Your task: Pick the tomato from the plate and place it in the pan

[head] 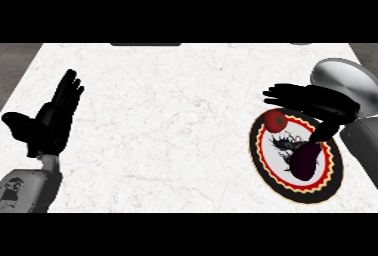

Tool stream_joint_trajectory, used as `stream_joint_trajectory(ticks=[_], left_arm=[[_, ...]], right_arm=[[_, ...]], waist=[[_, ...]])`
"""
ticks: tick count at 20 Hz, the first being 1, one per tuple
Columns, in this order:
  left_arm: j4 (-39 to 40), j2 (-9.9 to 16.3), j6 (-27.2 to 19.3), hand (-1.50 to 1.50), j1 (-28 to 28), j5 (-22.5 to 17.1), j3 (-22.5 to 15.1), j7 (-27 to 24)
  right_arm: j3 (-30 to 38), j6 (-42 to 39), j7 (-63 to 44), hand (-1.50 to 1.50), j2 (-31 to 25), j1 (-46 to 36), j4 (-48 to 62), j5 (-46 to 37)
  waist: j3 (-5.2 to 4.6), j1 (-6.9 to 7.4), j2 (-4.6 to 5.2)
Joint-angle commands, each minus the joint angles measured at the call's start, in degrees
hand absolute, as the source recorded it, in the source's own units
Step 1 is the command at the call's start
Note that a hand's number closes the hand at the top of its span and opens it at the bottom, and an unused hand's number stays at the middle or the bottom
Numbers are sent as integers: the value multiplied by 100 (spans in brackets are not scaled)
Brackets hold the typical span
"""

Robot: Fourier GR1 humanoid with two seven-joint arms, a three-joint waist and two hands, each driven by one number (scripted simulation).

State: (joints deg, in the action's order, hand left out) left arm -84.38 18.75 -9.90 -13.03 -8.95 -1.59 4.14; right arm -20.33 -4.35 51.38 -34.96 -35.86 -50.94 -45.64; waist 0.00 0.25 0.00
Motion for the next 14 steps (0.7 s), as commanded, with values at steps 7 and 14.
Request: stream_joint_trajectory(ticks=[7,14], left_arm=[[-456,-135,211,0,169,154,120,338],[340,-509,283,0,43,383,177,-404]], right_arm=[[304,388,228,-150,568,-180,795,-893],[491,447,109,-150,744,-288,1134,-1397]], waist=[[3,51,5],[1,30,16]])
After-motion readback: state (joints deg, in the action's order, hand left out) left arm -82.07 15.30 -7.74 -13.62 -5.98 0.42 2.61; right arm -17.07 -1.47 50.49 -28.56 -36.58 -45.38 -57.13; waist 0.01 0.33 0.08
